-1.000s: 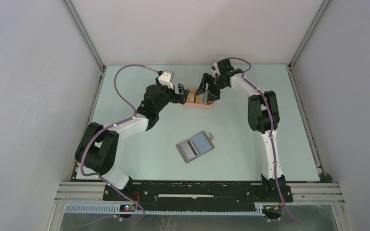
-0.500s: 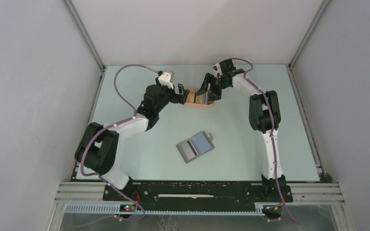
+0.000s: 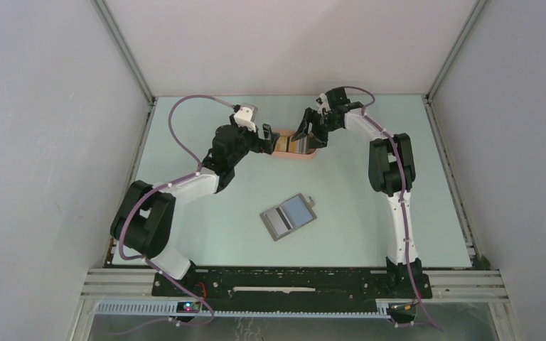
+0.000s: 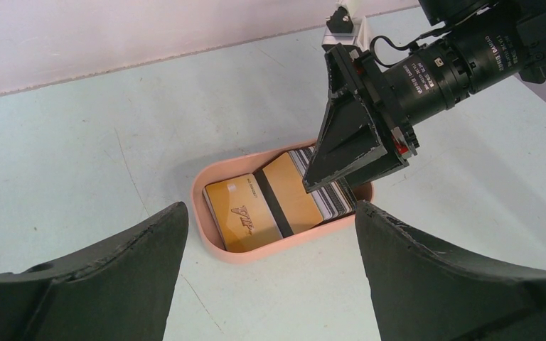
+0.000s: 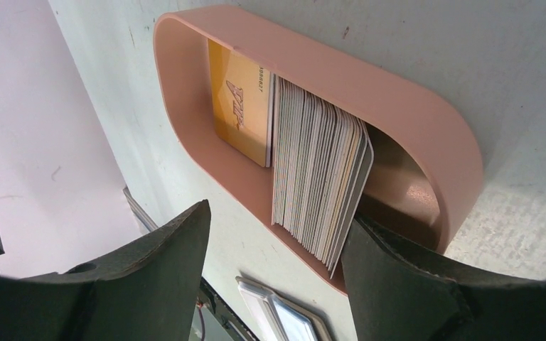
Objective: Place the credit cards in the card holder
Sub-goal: Pick up the credit card from the storage box.
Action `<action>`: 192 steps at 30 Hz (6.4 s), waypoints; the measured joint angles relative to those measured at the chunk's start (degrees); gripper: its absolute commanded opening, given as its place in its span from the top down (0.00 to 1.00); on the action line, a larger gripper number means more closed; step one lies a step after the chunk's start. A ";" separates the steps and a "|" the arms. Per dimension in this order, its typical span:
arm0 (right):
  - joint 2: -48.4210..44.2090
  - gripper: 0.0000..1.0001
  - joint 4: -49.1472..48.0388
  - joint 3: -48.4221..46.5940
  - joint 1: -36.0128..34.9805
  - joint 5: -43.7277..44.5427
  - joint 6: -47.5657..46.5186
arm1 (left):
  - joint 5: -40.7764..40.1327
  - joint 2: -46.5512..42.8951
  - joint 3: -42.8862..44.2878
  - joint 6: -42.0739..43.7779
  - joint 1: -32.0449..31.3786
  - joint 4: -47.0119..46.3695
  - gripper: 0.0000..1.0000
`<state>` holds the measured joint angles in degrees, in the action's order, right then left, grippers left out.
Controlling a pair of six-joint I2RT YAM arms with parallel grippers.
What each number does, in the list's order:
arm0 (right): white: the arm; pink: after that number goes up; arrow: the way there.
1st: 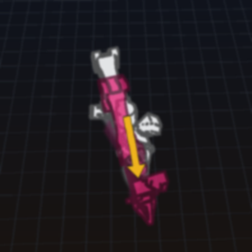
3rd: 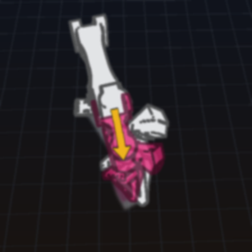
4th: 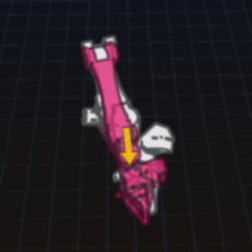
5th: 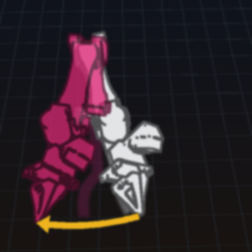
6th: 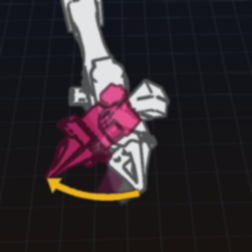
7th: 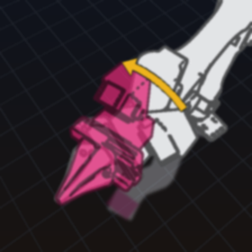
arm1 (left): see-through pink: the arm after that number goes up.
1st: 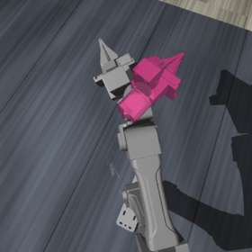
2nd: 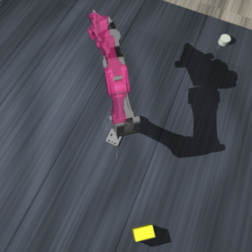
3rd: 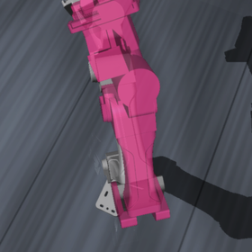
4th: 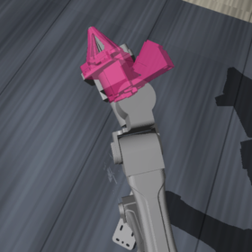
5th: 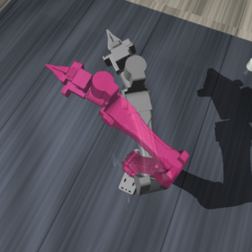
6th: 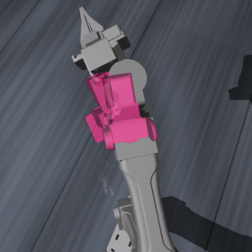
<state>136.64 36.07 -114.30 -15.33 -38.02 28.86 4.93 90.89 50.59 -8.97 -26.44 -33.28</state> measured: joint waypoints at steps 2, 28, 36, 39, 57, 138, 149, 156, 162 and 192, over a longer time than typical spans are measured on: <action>0.00 0.28 -0.02 0.09 0.02 -0.02 0.00 | 0.00 0.00 0.00 0.00 0.00 0.00 0.08; 0.00 0.34 -0.13 0.37 1.51 -1.29 -0.39 | 0.00 0.00 0.00 0.04 0.00 0.04 0.09; 0.00 0.36 -0.13 0.37 1.84 -1.53 -0.68 | 0.00 0.00 0.00 0.09 0.00 0.26 0.09; -0.02 0.37 -0.11 0.37 1.97 -1.53 -0.74 | 0.00 0.00 0.00 0.20 0.00 0.46 0.09; 0.00 0.44 0.07 0.79 2.49 -1.53 -1.55 | 0.00 0.22 0.00 0.46 0.00 0.85 0.09; -0.46 0.98 0.44 3.06 5.18 -1.16 -3.23 | -0.02 0.61 0.79 0.52 0.00 1.29 0.09; -3.13 0.99 2.05 3.06 5.22 1.75 -5.49 | -0.02 0.61 0.79 0.55 0.00 1.29 0.09; -3.21 0.99 3.91 2.91 5.18 4.24 -8.09 | 0.00 0.61 0.79 0.55 0.00 1.29 0.09; -4.55 0.99 6.60 1.31 4.55 8.92 -11.78 | 0.02 0.61 0.79 0.52 0.00 1.29 0.09; -30.47 1.00 6.36 17.92 -0.44 20.17 -32.24 | 12.41 -4.50 -11.89 -16.87 0.63 -14.12 0.14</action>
<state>106.17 42.44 -96.38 -15.77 -17.85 -3.38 17.34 86.39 38.70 -25.85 -25.80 -47.40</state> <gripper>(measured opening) 0.008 0.875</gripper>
